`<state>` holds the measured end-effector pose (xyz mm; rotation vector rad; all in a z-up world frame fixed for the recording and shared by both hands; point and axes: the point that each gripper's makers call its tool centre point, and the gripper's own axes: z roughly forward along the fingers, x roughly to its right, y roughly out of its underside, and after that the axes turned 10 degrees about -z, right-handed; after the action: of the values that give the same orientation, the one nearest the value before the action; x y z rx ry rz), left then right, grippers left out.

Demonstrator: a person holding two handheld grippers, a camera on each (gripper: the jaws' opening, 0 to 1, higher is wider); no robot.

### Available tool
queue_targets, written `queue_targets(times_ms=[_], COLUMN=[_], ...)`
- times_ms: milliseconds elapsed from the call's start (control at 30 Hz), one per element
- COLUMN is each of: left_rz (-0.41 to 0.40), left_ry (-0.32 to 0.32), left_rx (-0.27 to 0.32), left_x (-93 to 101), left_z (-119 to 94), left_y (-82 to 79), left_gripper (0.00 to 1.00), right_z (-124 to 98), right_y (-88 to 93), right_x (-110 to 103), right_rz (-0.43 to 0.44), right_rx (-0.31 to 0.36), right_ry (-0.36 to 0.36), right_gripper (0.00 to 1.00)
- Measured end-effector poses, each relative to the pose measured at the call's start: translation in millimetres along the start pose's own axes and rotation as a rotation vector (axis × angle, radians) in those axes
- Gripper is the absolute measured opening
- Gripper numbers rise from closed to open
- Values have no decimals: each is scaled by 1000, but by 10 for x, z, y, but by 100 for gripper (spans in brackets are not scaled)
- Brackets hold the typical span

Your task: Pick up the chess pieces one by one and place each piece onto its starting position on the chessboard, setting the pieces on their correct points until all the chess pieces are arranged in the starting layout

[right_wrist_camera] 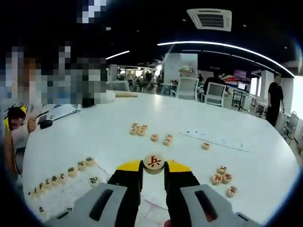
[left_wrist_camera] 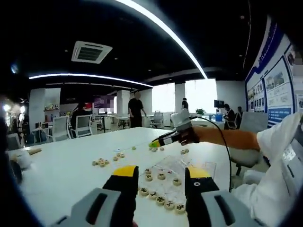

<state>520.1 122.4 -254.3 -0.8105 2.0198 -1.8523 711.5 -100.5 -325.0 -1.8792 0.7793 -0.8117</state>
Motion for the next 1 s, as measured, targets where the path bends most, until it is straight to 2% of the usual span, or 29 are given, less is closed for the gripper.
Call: queue_targets(times_ms=[133, 300, 400, 500, 700, 1000], left_rz=[1, 5, 7, 10, 15, 15], left_ry=[12, 13, 12, 12, 15, 8], left_rx=[7, -2, -7, -6, -9, -6], left_x=[29, 28, 14, 18, 45, 30], left_z=[9, 26, 23, 16, 29, 20], left_y=[-25, 1, 9, 6, 23, 18], left_gripper=[40, 40, 40, 40, 40, 40], right_z=[-85, -70, -37, 10, 58, 104], right_y=[196, 390, 444, 526, 677, 781], right_x=[22, -5, -90, -160, -173, -191], right_rz=[-4, -1, -15, -45, -42, -14], right_rx=[-2, -9, 3, -13, -50, -86], right_ry=[1, -20, -49, -66, -72, -78], right_gripper=[19, 19, 19, 19, 20, 20])
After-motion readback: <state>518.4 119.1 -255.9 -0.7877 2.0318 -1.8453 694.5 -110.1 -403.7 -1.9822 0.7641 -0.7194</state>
